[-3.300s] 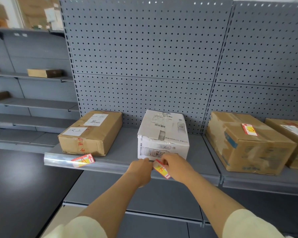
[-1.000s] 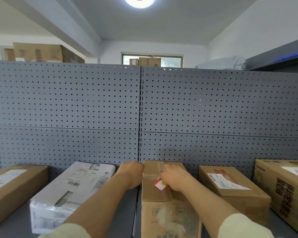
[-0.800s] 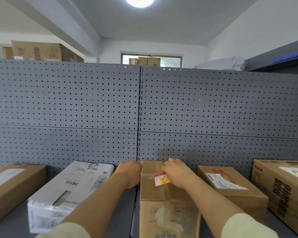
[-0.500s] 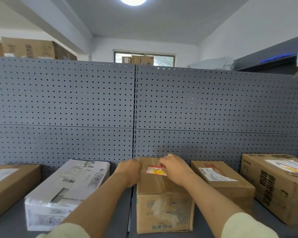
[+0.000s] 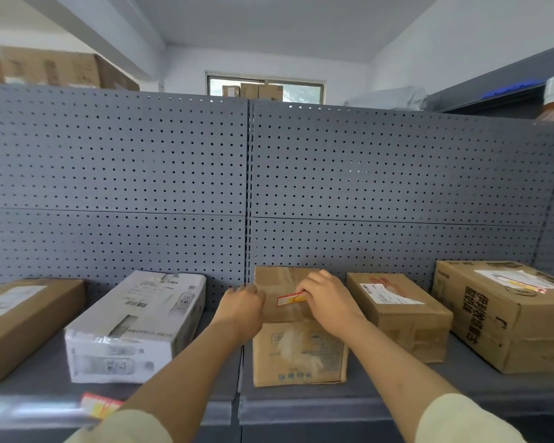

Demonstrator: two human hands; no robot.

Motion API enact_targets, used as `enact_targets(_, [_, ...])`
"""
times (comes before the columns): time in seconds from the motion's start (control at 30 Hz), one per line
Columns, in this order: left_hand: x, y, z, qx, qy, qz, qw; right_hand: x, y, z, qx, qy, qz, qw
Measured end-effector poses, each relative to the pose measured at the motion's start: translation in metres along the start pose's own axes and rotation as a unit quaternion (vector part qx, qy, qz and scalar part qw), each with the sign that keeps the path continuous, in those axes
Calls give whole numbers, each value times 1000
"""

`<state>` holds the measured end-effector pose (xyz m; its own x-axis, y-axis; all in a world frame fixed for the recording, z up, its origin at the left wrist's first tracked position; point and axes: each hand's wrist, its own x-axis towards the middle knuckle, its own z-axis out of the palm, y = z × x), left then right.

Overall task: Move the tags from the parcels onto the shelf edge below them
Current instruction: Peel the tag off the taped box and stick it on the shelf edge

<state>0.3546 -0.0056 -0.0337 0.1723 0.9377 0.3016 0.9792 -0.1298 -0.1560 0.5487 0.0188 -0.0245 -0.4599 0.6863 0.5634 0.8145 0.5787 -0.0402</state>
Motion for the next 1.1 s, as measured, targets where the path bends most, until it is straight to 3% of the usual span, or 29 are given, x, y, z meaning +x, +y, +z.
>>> enact_targets(0.2, [-26,24,-8,-2,17,-47,999,-24,2,-12,30,41,-28,998])
enact_targets(0.33, [-50,49,-3,-7,-14,-68,998,-51,-3,-7,63,20,-41,997])
enact_targets(0.57, [-80,79,24,-17,-164,-28,986,-93,5,13,95,-107,-13,990])
enact_targets(0.73, [-89,87,49,-85,-240,-40,966,-109,12,35,76,-159,2,984])
enact_targets(1.1, [-88,87,73,-147,-219,-67,962,-115,13,64,61,-178,23,982])
